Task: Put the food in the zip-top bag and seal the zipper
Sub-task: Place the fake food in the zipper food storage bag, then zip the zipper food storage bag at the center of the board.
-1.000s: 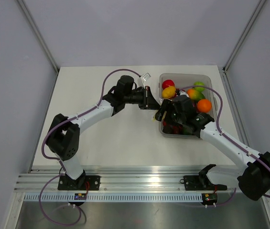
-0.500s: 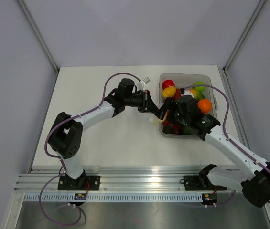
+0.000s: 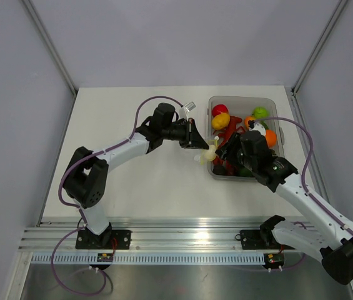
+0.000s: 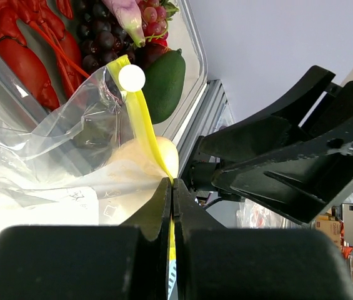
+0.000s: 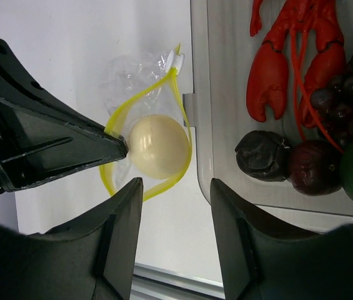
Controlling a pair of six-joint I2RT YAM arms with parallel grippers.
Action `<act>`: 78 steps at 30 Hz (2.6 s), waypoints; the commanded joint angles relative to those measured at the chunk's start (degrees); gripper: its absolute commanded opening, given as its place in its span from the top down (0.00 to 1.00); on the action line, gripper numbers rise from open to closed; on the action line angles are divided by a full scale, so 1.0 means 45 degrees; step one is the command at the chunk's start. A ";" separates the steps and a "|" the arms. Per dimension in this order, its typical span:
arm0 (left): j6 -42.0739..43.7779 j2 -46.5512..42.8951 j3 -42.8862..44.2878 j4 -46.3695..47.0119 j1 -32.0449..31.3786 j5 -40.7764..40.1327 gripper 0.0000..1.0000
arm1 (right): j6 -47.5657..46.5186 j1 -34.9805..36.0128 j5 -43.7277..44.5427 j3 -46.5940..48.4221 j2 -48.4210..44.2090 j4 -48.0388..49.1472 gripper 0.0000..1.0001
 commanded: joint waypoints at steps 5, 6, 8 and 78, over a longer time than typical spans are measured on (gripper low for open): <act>-0.0080 -0.0240 -0.0104 0.0772 0.0087 0.0426 1.00 | 0.0183 -0.0458 -0.0148 0.0026 0.1007 0.0793 0.46; -0.0119 -0.0240 -0.0104 0.0792 0.0087 0.0445 1.00 | 0.0124 -0.0497 -0.0420 0.0104 0.1282 0.1143 0.46; -0.0217 -0.0260 -0.0143 0.0929 0.0087 0.0465 1.00 | -0.0090 -0.0556 -0.0733 0.0436 0.2374 0.1574 0.46; 1.1717 -0.6023 -0.2702 -0.2256 0.1630 0.2691 0.43 | -0.8411 -0.0575 -1.1184 0.3347 0.4273 0.0072 1.00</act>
